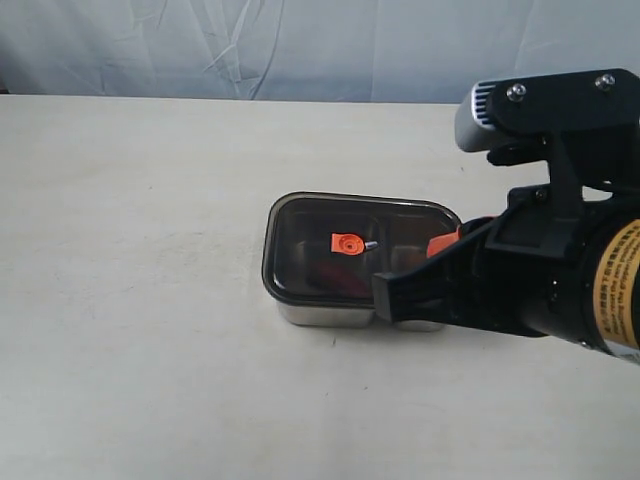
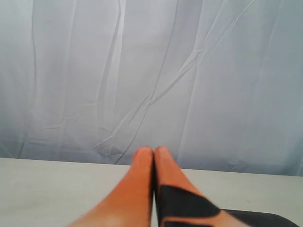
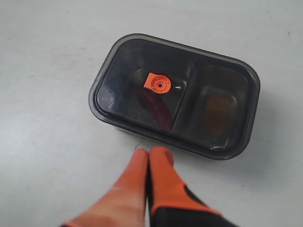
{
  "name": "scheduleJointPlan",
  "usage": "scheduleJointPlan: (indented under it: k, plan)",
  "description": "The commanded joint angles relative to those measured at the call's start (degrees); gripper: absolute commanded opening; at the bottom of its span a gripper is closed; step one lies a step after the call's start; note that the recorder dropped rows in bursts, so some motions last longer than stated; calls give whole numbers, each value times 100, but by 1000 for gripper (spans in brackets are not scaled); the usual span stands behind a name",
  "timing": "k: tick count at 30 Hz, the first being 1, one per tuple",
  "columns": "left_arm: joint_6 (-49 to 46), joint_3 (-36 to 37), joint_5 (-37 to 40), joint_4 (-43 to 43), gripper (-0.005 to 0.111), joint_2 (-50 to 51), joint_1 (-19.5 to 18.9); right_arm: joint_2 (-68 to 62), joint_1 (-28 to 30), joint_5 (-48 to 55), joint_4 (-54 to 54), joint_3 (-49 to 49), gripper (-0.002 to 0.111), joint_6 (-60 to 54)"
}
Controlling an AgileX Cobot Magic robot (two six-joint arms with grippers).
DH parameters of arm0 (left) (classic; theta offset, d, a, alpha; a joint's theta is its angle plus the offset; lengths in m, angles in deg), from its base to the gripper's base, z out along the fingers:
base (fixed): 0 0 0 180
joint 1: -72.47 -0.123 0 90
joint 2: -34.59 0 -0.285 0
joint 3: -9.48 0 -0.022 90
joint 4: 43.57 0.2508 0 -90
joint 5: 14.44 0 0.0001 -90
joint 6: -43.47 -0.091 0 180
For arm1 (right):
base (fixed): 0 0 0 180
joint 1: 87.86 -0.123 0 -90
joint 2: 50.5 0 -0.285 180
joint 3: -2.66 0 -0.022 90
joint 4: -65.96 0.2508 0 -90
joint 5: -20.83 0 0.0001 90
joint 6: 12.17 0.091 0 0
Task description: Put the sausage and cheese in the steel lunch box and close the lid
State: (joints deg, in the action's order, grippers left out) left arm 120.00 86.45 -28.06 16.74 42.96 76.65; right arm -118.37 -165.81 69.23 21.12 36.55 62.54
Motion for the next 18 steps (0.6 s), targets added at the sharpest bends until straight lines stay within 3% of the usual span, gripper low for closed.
scheduleJointPlan:
  k: [1, 18]
  plan:
    - [85, 24, 75, 43, 0, -58, -8, -19, 22, -46, -67, 13, -1, -21]
    - [75, 24, 64, 43, 0, -58, -8, 64, 35, -527, -28, 13, -1, -21]
